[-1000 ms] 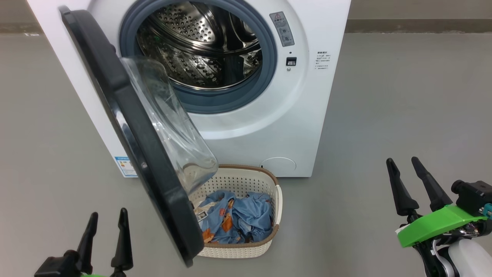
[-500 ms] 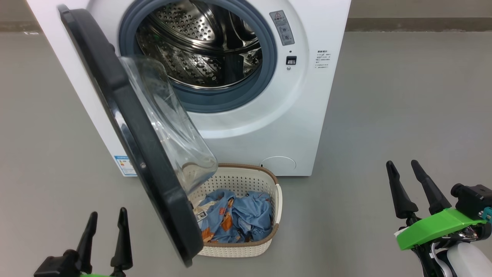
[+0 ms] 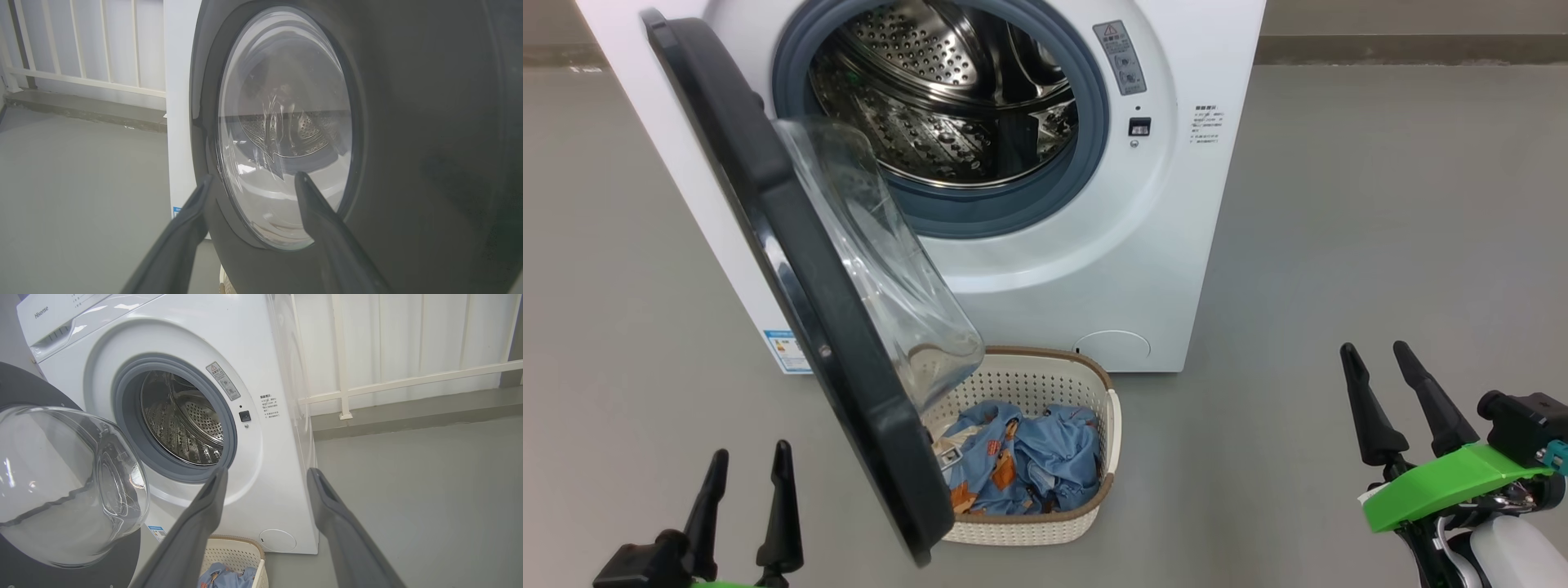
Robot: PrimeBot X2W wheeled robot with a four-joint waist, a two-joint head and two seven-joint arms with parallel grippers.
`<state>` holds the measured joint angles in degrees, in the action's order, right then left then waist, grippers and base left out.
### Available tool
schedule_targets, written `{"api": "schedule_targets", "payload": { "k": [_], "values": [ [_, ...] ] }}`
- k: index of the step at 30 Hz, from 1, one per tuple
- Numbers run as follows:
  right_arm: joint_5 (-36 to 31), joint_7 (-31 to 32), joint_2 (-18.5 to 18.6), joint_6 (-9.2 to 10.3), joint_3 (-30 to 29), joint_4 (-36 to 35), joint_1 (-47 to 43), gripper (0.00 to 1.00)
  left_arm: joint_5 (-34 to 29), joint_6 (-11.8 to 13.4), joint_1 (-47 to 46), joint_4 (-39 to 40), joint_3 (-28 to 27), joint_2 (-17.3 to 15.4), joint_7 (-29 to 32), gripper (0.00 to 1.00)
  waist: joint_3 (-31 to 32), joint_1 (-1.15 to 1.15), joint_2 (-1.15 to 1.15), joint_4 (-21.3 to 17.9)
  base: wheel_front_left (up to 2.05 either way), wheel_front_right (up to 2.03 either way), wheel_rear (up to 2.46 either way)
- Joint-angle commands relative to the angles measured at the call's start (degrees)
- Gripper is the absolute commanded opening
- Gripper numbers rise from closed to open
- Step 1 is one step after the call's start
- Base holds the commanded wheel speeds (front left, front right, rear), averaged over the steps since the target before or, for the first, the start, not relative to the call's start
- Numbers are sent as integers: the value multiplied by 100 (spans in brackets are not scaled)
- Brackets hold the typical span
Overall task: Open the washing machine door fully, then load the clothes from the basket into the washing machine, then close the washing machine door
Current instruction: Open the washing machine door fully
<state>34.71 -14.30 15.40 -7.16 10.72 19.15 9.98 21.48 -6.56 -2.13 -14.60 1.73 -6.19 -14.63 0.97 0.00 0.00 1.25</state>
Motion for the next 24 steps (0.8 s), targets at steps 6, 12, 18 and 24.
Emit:
{"api": "schedule_targets", "payload": {
  "k": [6,12,18,24],
  "values": [
    [-10,-70,78,-33,119,-109,41,100,-64,-23,-252,155,-206,-75,-37,35,-9,0,0,-2,0,0,0],
    [-14,-70,69,-33,142,-93,54,100,-81,-43,-286,413,-248,-55,-37,0,-17,0,0,-2,0,0,0],
    [-5,-70,57,-33,157,-72,48,100,-90,-56,-333,1041,-364,33,-37,0,-1,0,0,10,0,0,0],
    [9,-70,31,-33,194,-53,57,100,-249,-67,-369,1838,-294,83,-37,0,11,0,0,16,0,0,0]
  ]
}}
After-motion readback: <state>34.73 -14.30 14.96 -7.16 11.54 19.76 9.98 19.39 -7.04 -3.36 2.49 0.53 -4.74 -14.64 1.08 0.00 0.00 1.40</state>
